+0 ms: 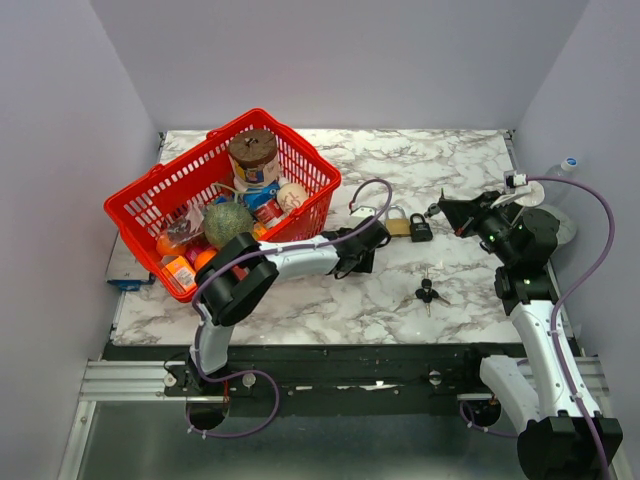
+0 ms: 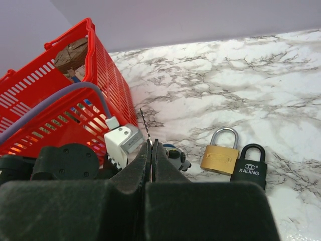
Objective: Unlock with the key
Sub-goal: Pick up the lock from the center of the board.
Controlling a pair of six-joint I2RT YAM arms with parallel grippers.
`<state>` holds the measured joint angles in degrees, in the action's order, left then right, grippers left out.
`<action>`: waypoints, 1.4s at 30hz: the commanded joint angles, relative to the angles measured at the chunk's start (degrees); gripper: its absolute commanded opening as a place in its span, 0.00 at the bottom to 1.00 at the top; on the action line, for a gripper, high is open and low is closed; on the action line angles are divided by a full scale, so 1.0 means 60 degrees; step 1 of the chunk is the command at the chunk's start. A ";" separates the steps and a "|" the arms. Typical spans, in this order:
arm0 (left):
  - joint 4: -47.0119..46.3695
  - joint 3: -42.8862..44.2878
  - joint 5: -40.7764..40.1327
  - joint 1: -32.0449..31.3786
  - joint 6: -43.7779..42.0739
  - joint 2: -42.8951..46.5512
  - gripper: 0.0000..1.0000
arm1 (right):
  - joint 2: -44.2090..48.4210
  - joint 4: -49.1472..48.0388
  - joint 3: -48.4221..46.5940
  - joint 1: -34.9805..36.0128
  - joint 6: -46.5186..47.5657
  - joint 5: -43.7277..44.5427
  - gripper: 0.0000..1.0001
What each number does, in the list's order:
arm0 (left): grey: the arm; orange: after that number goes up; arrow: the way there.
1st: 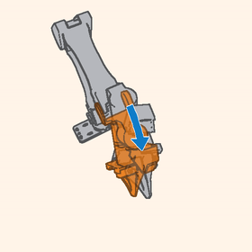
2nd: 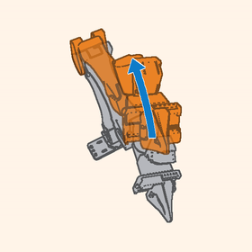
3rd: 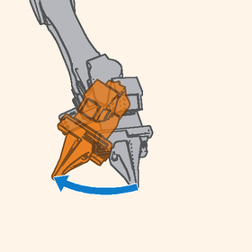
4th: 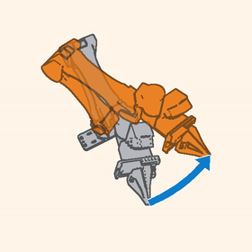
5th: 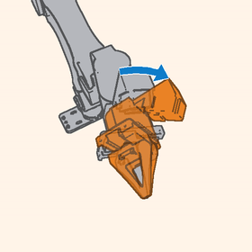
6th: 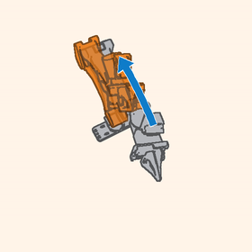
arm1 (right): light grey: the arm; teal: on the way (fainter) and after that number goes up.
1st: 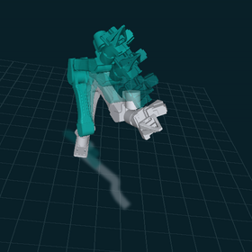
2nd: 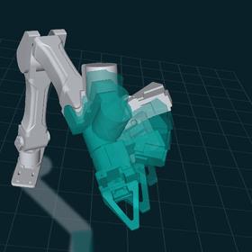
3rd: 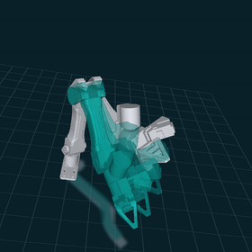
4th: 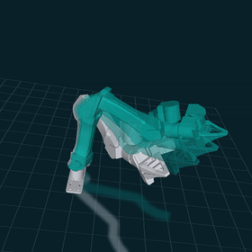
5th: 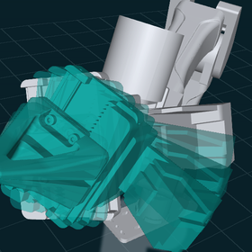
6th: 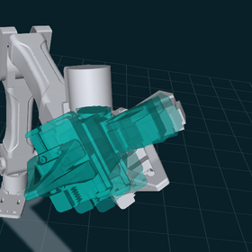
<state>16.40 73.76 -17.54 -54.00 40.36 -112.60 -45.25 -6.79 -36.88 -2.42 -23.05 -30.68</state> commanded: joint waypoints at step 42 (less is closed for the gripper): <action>0.1002 0.1140 0.2557 0.0533 -0.2215 0.1509 0.00 | -0.0133 0.0558 0.0082 0.0255 0.0121 -0.1420 0.01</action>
<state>22.22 77.41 -5.80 -51.66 29.19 -109.23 -45.80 -4.58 -36.88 -2.17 -21.58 -35.22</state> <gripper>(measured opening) 0.407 0.014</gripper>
